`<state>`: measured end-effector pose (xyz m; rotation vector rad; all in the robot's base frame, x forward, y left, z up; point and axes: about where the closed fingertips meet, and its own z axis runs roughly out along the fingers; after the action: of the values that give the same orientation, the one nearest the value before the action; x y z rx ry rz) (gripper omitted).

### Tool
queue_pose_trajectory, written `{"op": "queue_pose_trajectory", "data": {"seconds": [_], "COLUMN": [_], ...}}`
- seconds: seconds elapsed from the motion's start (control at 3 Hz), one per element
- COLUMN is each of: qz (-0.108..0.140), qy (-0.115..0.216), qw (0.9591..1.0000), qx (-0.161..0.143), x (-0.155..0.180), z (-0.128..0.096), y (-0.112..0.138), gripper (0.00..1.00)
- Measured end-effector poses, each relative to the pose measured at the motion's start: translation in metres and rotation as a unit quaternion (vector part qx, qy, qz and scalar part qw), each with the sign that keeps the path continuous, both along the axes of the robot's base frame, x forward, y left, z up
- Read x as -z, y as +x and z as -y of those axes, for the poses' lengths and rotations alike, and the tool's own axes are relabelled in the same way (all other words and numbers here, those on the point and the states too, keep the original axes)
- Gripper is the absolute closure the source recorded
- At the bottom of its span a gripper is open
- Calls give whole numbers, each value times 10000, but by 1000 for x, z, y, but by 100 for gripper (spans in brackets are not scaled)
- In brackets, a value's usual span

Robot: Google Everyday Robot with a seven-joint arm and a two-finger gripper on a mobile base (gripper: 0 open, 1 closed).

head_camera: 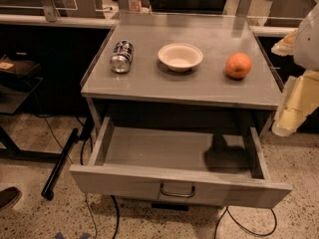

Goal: Close top drawer

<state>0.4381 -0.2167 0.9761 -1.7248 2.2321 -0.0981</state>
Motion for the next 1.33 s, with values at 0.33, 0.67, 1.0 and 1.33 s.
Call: {"op": "queue_pose_trajectory", "data": {"seconds": [0.33, 0.67, 1.0, 1.33], "qz": [0, 0, 1, 0], "qy": [0, 0, 0, 0], "qw": [10000, 10000, 10000, 10000], "qx": [0, 0, 0, 1], "x": [0, 0, 0, 0], "z": [0, 0, 0, 0], "y": [0, 0, 0, 0], "gripper": [32, 55, 79, 99]}}
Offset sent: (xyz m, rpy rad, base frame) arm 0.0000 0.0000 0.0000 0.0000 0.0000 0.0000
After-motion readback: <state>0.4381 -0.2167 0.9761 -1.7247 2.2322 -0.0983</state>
